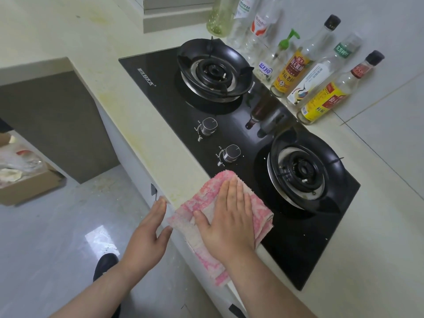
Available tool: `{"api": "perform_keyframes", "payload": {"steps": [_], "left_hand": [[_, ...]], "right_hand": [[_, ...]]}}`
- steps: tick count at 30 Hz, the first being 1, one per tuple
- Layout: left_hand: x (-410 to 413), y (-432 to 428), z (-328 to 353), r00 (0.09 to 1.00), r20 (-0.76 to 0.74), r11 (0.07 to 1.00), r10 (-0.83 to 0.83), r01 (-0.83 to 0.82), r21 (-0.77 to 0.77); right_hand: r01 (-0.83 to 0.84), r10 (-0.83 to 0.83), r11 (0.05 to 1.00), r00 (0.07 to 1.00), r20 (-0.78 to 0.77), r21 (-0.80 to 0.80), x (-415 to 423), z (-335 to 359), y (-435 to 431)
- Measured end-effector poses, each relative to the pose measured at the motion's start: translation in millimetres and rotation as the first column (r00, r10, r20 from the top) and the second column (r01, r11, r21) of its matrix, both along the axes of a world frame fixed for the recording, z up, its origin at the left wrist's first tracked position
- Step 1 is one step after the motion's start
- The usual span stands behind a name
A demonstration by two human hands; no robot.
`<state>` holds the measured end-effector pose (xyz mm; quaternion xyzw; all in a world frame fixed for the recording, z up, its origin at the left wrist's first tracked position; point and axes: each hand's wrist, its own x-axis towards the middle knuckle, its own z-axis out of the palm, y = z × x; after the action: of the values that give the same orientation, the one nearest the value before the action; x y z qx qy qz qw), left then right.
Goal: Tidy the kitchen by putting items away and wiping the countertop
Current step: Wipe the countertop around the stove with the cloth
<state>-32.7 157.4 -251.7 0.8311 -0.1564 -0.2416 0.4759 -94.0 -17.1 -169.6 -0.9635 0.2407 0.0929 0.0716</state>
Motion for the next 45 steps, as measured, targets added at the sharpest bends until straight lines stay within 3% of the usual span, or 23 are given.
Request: {"api": "perform_keyframes", "payload": {"steps": [7, 14, 21, 28, 32, 45], "left_hand": [[12, 10, 3, 0.999, 0.03, 0.999, -0.031, 0.032, -0.02], [56, 7, 7, 0.992, 0.005, 0.99, 0.123, -0.122, -0.066], [67, 15, 5, 0.992, -0.07, 0.986, 0.107, -0.115, -0.119], [108, 23, 12, 0.979, -0.023, 0.976, 0.202, -0.203, -0.076], [141, 29, 8, 0.984, 0.038, 0.983, 0.176, -0.173, -0.06], [180, 32, 0, 0.98, 0.041, 0.98, 0.195, -0.192, -0.059]], "right_hand": [[0.059, -0.057, 0.996, 0.998, 0.029, -0.068, -48, -10, 0], [0.061, -0.062, 0.995, 0.998, -0.02, -0.079, -36, -2, 2], [0.028, -0.029, 0.998, 0.999, -0.024, -0.061, 25, -5, 10], [0.018, -0.02, 0.998, 1.0, -0.024, -0.062, 87, -7, 21], [0.006, -0.008, 0.997, 0.999, -0.035, -0.072, 110, -5, 26], [-0.027, 0.026, 0.997, 1.0, -0.012, -0.074, 175, -7, 39]]}}
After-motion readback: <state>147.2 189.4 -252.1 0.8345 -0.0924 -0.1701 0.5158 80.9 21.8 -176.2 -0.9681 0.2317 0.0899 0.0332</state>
